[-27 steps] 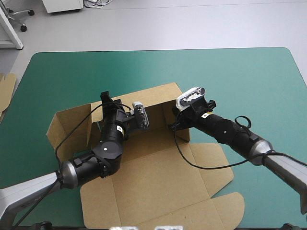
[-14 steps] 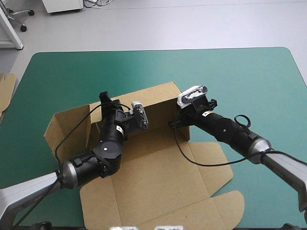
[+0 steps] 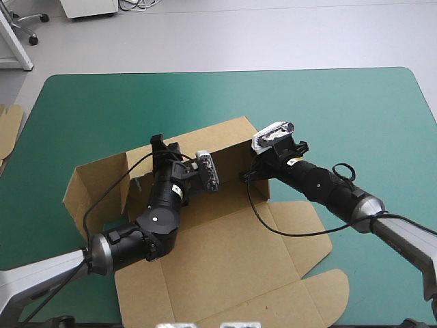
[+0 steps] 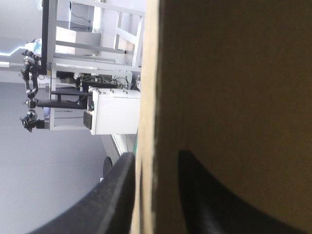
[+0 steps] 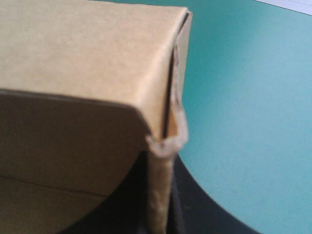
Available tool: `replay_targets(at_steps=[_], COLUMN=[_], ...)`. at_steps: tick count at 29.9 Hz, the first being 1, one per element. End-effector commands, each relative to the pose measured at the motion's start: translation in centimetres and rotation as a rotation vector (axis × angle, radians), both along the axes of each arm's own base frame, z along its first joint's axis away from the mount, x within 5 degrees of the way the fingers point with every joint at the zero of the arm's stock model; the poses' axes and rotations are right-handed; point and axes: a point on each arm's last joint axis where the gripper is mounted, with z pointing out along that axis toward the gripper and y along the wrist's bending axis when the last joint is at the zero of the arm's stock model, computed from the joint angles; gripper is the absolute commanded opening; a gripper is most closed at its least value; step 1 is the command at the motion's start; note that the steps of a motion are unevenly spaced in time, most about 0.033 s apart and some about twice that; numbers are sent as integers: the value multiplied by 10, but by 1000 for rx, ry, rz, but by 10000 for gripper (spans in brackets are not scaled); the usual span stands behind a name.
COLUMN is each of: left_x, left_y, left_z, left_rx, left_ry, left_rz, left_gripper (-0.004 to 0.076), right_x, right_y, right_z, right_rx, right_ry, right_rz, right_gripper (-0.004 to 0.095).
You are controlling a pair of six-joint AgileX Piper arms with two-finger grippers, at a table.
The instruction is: Fold the box
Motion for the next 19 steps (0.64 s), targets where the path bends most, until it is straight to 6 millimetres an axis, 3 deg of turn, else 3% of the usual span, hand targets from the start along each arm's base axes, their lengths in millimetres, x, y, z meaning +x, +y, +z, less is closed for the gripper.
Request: replay_targets(at_steps=[1, 15, 19], left_x=[-6, -37, -49], left_y=[-3, -12, -14], left_z=[18, 27, 35], left_rx=[-25, -56, -85], left_ry=[-66, -75, -60], left_rz=[-11, -18, -18], left_gripper=[360, 365, 315], right_x=[-4, -3, -2], right_y=[3, 3, 4], right_z=[10, 9, 6], right_rx=[5, 12, 8], right_ry=[-8, -5, 3], right_rz=[40, 31, 31], right_gripper=[-18, -18, -18])
